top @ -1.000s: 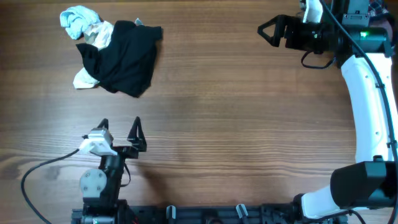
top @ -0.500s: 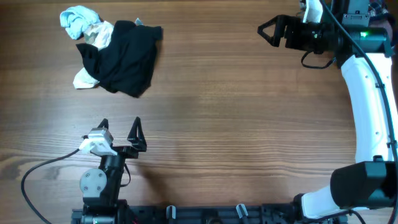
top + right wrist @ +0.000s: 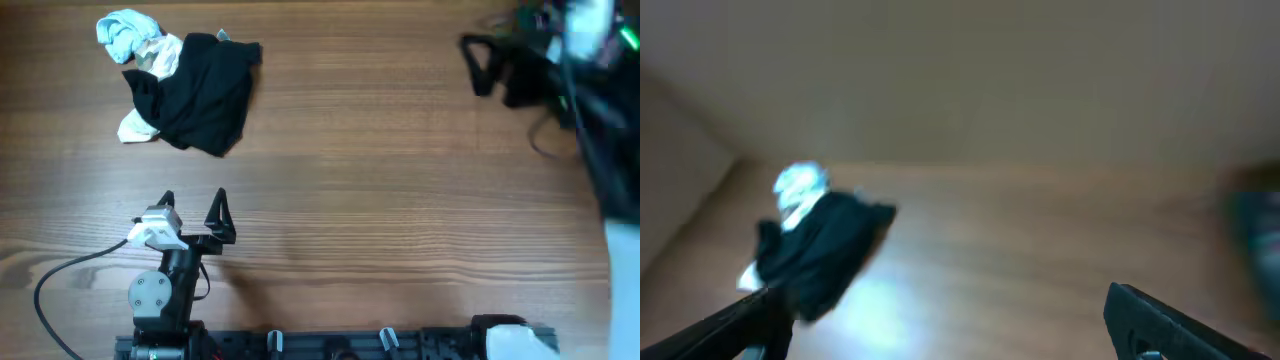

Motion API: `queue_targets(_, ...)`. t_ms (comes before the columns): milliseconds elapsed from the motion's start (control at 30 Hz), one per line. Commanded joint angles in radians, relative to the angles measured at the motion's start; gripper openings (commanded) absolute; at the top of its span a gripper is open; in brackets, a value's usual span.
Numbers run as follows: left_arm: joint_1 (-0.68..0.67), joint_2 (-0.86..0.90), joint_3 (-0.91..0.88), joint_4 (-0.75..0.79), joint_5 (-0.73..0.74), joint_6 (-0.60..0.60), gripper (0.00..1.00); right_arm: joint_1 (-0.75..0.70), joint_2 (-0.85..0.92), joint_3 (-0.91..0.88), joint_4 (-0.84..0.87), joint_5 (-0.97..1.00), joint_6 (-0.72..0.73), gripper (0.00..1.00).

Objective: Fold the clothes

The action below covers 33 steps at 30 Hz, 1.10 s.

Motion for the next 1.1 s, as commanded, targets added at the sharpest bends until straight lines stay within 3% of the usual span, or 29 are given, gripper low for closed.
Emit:
queue_targets(0,0.008,-0.011,-0.008,-0.002,0.005,0.024,1.00,0.002,-0.211,-0.235,0.080,0.093,-0.298,1.00)
queue_targets(200,0.008,-0.011,-0.008,-0.002,0.005,0.024,1.00,-0.025,-0.749,-1.012,0.676,0.052,-0.268,1.00)
queue_targets(367,0.008,-0.011,-0.008,-0.002,0.005,0.024,1.00,-0.025,-1.061,-1.437,0.905,0.069,-0.143,1.00)
queue_targets(433,0.008,-0.011,-0.008,-0.002,0.005,0.024,1.00,-0.025,-1.140,-1.547,0.931,0.152,-0.006,1.00)
queue_targets(600,0.008,-0.011,-0.008,-0.002,0.005,0.024,1.00,-0.025,-1.213,-1.639,0.925,0.172,-0.001,1.00)
queue_targets(733,0.008,-0.011,-0.008,-0.002,0.005,0.024,1.00,-0.025,-1.212,-1.662,0.883,0.029,-0.182,1.00)
queue_targets(1067,0.008,-0.011,-0.008,-0.002,0.005,0.024,1.00,-0.026,-1.212,-1.662,0.883,0.040,-0.181,1.00)
